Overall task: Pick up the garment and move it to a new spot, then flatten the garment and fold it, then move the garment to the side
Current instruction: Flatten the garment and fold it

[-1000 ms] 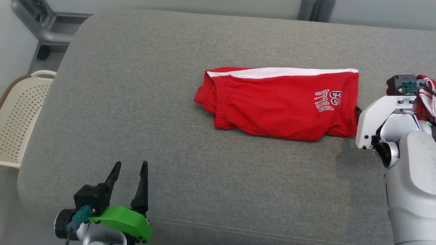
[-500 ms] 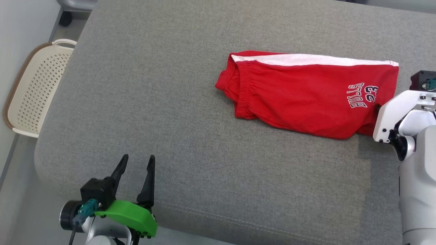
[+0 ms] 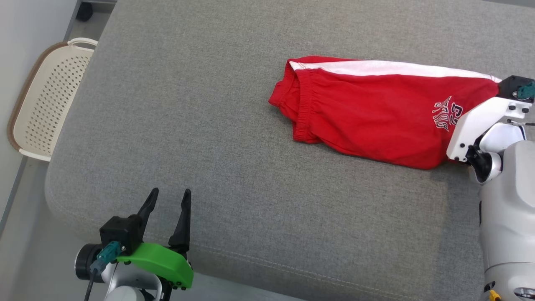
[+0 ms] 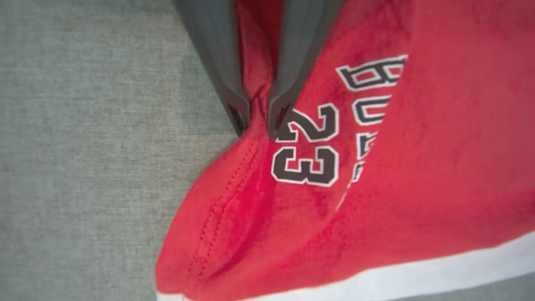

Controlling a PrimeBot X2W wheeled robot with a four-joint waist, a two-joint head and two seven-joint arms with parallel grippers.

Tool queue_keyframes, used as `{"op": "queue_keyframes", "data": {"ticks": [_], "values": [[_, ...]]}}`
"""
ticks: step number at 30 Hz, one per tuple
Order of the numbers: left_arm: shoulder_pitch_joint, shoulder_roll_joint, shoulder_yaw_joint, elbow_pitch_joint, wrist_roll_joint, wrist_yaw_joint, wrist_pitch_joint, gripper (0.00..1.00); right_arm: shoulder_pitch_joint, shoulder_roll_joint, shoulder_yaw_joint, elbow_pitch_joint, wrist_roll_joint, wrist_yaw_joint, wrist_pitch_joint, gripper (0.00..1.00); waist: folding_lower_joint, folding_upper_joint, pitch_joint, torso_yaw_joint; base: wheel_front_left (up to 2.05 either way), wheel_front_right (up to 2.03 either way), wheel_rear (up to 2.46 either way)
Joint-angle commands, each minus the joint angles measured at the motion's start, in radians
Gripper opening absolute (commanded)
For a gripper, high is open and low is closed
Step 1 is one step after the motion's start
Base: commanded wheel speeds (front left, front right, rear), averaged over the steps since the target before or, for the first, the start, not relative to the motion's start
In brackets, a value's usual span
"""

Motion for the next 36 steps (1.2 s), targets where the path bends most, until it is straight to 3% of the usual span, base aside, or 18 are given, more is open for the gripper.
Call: {"op": "queue_keyframes", "data": {"ticks": [1,8,14,29,36], "values": [[-0.016,-0.002,0.0,0.003,-0.011,0.003,-0.004,1.0,0.022,0.028,0.016,0.037,0.006,0.004,0.024,0.0,-0.0001,0.0,-0.002,0.0,0.0,0.0,0.0],[-0.017,-0.005,-0.006,0.012,-0.018,0.004,-0.007,1.0,0.007,0.012,0.013,0.016,-0.014,0.004,0.003,0.0,-0.0001,0.0,-0.009,0.001,0.0,0.0,0.0],[-0.008,-0.002,-0.009,0.018,-0.021,0.009,-0.009,1.0,0.028,-0.044,0.006,-0.031,-0.039,0.002,0.017,0.0,-0.0001,0.0,-0.034,-0.009,0.0,0.0,0.0],[0.016,0.002,-0.019,0.028,-0.034,0.016,-0.006,1.0,0.082,-0.119,-0.011,-0.209,-0.134,0.002,0.107,0.0,-0.0001,0.0,-0.106,-0.027,0.0,0.0,0.0],[0.036,0.007,-0.022,0.035,-0.04,0.018,-0.008,1.0,0.096,-0.081,0.028,-0.262,-0.119,0.002,0.143,0.0,-0.0001,0.0,-0.147,-0.023,0.0,0.0,0.0]]}}
